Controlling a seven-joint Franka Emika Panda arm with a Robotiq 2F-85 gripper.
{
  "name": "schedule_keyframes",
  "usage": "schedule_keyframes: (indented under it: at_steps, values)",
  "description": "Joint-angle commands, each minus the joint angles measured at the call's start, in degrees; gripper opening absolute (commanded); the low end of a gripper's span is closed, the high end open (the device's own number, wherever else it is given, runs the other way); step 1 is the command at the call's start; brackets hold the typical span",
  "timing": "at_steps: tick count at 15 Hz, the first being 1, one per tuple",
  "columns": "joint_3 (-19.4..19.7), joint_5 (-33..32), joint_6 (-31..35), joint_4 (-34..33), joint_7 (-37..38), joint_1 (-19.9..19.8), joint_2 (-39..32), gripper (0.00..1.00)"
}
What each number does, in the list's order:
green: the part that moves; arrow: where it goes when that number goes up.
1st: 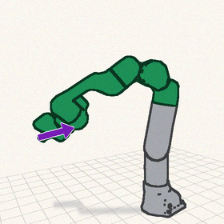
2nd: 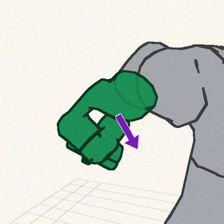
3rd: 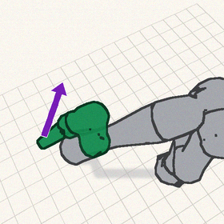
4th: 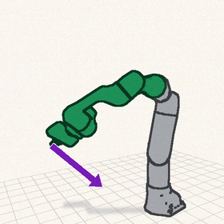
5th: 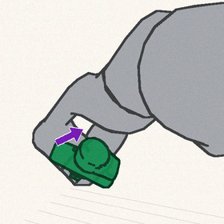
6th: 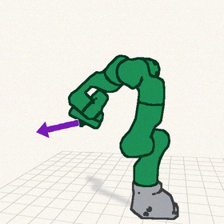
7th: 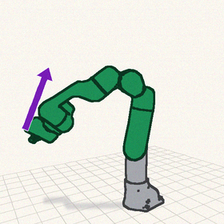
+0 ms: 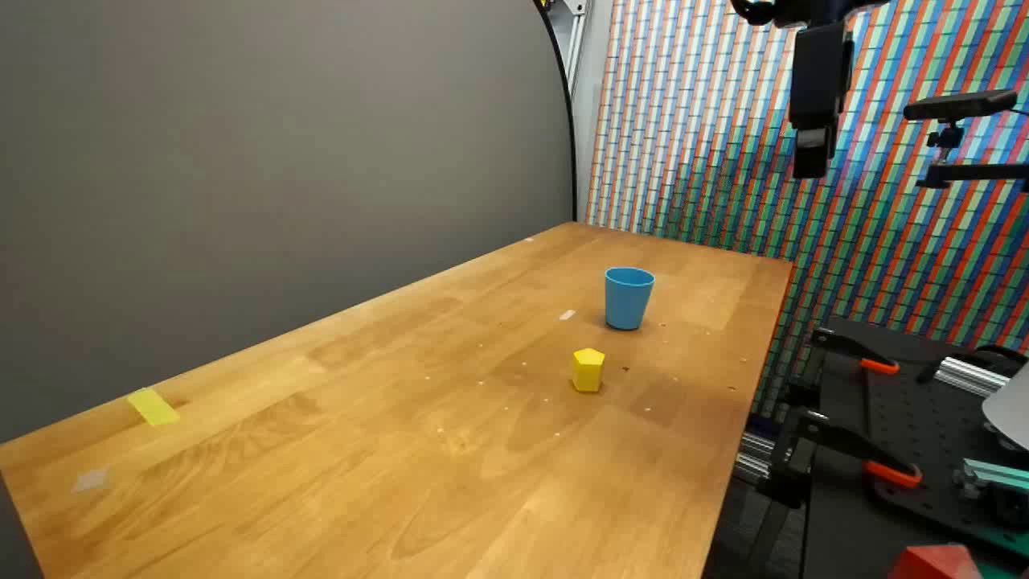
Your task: Pick up the yellow block from the table and put it in the light blue cup.
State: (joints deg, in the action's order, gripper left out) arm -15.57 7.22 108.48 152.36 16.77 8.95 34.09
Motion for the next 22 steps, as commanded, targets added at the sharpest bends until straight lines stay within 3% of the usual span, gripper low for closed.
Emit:
schedule_keyframes:
  at_steps: [1, 9, 11, 17, 20, 22]
  values:
    - [0.5, -0.3, -0.1, -0.1, 0.2, 0.5, -0.1, 1.0]
    - [0.5, -0.3, -0.1, -0.2, 0.2, 0.5, 0.0, 1.0]
    - [0.4, 0.9, 3.2, -0.7, -0.4, 0.9, -2.8, 1.0]
    - [-3.5, 6.4, 25.1, -3.0, 3.4, 3.6, -21.1, 1.0]
    - [-6.2, 0.6, 33.6, -4.4, 11.2, 2.9, -31.6, 1.0]
    - [-5.3, -5.4, 36.8, -6.1, 16.6, 2.7, -37.9, 1.0]
